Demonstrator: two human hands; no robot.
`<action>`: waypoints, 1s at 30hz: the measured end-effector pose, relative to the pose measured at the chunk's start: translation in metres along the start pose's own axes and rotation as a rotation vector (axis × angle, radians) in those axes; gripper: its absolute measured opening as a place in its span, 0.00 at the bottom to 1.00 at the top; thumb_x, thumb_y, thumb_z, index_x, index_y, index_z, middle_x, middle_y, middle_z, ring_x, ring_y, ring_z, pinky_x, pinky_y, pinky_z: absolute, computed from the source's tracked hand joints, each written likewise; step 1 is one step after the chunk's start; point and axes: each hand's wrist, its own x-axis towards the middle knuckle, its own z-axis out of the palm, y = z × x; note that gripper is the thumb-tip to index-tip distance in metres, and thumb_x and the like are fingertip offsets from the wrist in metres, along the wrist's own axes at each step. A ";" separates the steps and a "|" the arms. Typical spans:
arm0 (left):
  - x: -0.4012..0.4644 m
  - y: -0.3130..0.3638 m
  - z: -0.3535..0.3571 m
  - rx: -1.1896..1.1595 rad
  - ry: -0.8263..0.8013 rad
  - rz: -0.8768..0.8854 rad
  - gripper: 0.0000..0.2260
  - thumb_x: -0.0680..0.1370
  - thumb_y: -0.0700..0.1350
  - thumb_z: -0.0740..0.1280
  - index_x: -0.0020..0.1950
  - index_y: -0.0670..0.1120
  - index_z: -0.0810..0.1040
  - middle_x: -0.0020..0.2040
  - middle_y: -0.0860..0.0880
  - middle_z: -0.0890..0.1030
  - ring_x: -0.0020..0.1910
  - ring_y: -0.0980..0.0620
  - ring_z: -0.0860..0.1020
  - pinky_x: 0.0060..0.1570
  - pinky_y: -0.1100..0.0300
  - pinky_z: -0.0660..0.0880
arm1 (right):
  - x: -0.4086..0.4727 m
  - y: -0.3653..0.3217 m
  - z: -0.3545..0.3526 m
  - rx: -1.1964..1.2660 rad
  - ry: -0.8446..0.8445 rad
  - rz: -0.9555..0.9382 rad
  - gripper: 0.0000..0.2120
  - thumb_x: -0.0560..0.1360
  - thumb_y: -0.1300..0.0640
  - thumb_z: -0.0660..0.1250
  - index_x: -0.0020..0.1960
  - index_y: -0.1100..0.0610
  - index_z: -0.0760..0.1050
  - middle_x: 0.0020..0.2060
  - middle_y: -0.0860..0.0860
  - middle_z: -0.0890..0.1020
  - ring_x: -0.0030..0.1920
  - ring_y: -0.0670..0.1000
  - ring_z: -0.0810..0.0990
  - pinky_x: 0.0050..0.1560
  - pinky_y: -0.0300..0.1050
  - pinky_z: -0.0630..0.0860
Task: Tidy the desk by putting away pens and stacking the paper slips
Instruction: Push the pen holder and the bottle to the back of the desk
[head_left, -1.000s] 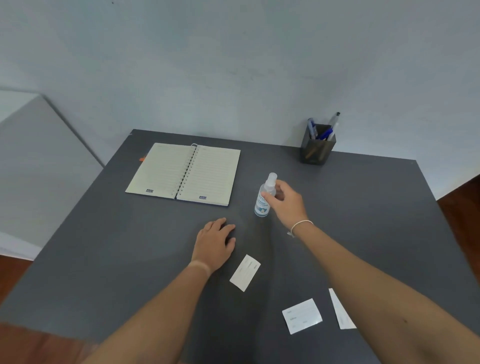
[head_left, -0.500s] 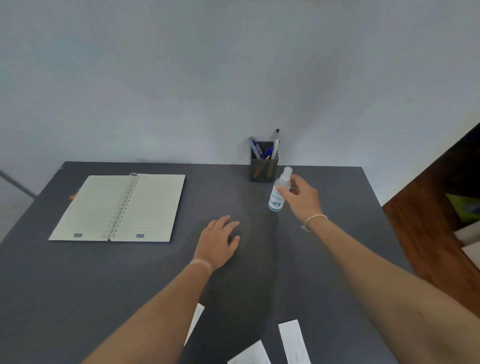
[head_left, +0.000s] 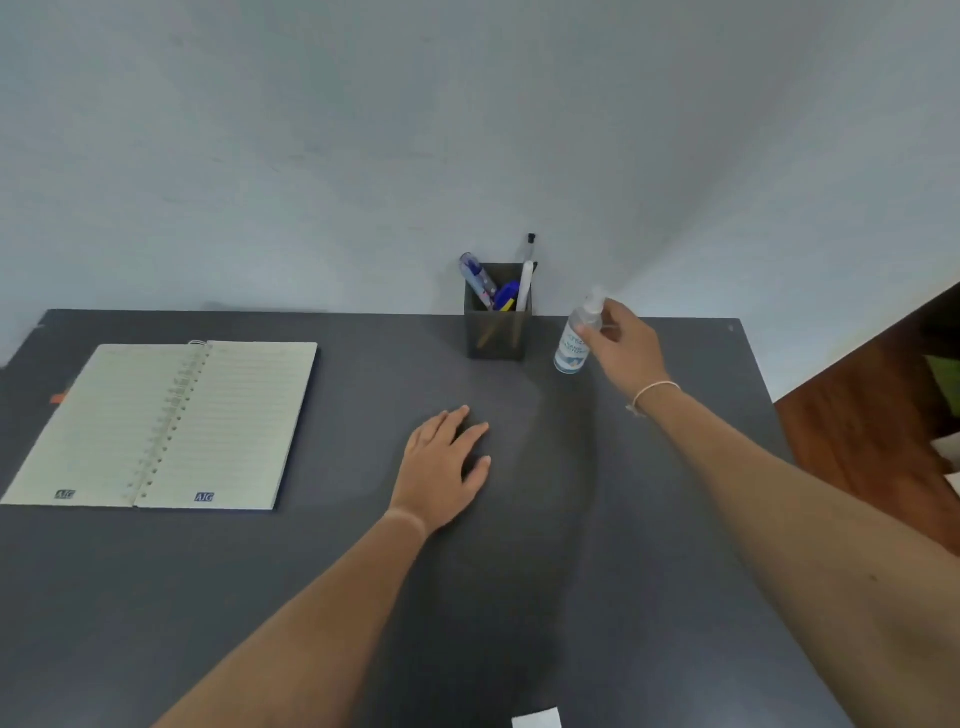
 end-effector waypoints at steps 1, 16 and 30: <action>-0.001 0.000 0.002 0.002 0.023 0.002 0.26 0.75 0.59 0.51 0.69 0.51 0.70 0.73 0.47 0.67 0.73 0.44 0.64 0.72 0.51 0.57 | 0.004 -0.001 0.000 0.000 -0.015 -0.008 0.18 0.76 0.55 0.66 0.64 0.56 0.71 0.55 0.51 0.78 0.53 0.48 0.76 0.55 0.40 0.71; -0.003 -0.002 0.012 -0.001 0.081 -0.020 0.23 0.76 0.57 0.52 0.69 0.53 0.70 0.74 0.51 0.66 0.74 0.48 0.62 0.72 0.57 0.50 | 0.024 0.003 0.004 0.023 -0.071 -0.080 0.16 0.75 0.57 0.66 0.62 0.57 0.73 0.51 0.49 0.78 0.51 0.48 0.77 0.54 0.40 0.72; -0.003 0.000 0.009 0.000 0.042 -0.023 0.26 0.75 0.59 0.48 0.70 0.53 0.68 0.75 0.51 0.64 0.75 0.48 0.59 0.74 0.56 0.50 | 0.022 0.007 0.002 0.042 -0.076 -0.056 0.22 0.75 0.56 0.67 0.68 0.50 0.68 0.58 0.48 0.77 0.55 0.47 0.76 0.60 0.43 0.73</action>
